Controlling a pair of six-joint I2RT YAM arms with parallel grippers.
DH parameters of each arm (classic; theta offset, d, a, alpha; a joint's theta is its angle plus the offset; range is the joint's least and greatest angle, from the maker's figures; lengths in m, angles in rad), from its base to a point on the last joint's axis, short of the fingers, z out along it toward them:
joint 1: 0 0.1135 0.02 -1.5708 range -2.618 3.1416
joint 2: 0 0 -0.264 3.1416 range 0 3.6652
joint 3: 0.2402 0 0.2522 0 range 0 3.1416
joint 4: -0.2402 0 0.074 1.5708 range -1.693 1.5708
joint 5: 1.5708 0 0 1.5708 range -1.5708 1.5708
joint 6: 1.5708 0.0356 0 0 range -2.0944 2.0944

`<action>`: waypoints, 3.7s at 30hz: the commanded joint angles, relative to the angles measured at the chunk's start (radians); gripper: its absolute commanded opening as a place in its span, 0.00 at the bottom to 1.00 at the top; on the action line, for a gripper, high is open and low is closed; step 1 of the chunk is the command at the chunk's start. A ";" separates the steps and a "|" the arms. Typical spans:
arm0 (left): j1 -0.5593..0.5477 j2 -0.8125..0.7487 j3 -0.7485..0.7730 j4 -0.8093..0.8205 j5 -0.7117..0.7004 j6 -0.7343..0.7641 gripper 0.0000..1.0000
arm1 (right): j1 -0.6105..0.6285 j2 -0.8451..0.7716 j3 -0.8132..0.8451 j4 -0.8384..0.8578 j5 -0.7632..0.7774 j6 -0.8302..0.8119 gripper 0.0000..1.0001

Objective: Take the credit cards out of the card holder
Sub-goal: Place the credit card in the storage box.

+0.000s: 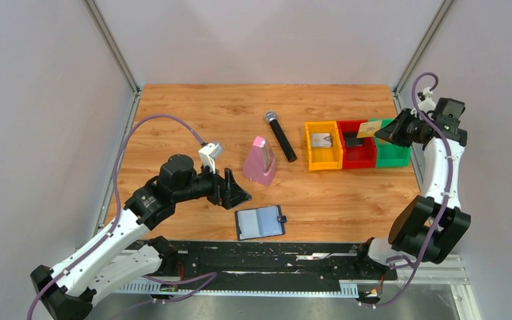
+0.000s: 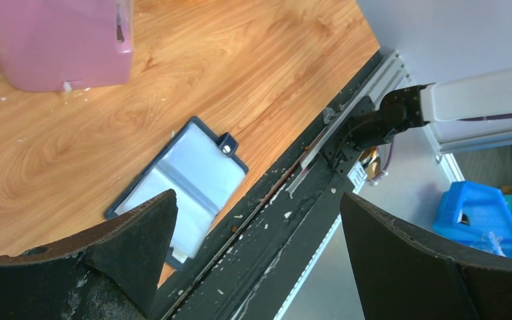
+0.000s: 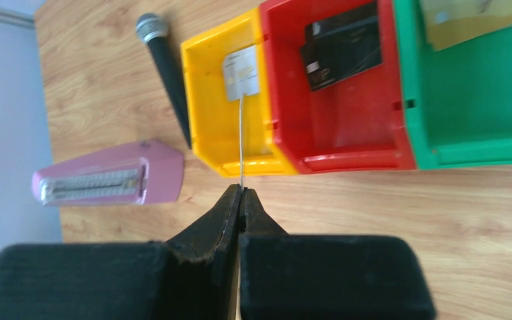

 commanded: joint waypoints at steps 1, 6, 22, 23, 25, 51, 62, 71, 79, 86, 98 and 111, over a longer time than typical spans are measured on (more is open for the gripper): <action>-0.002 0.019 0.032 -0.030 -0.026 0.079 1.00 | -0.007 0.059 0.115 -0.024 0.066 -0.118 0.00; -0.002 0.105 0.071 0.016 0.008 0.084 1.00 | -0.035 0.135 0.166 -0.030 0.133 -0.232 0.00; -0.002 0.249 0.173 0.046 -0.033 0.139 1.00 | -0.177 0.477 0.392 -0.116 -0.007 -0.347 0.00; -0.002 0.249 0.171 0.051 -0.034 0.138 1.00 | -0.178 0.502 0.414 -0.127 -0.014 -0.351 0.00; -0.002 0.248 0.165 0.057 -0.038 0.134 1.00 | -0.178 0.536 0.444 -0.138 -0.008 -0.361 0.00; -0.001 0.308 0.166 0.052 -0.067 0.144 1.00 | -0.142 0.791 0.697 -0.283 -0.036 -0.414 0.03; -0.001 0.309 0.152 0.064 -0.081 0.135 1.00 | -0.141 0.858 0.776 -0.286 -0.017 -0.381 0.09; -0.001 0.314 0.160 0.064 -0.088 0.134 1.00 | -0.140 0.885 0.818 -0.286 0.018 -0.349 0.12; -0.001 0.315 0.165 0.064 -0.090 0.132 1.00 | -0.135 0.904 0.847 -0.280 0.059 -0.320 0.15; -0.001 0.314 0.166 0.060 -0.095 0.135 1.00 | -0.135 0.915 0.866 -0.270 0.121 -0.285 0.18; -0.001 0.284 0.133 0.058 -0.126 0.133 1.00 | -0.126 0.823 0.840 -0.197 0.202 -0.224 0.24; -0.001 0.206 0.106 0.026 -0.197 0.137 1.00 | 0.020 0.579 0.685 -0.167 0.225 -0.163 0.31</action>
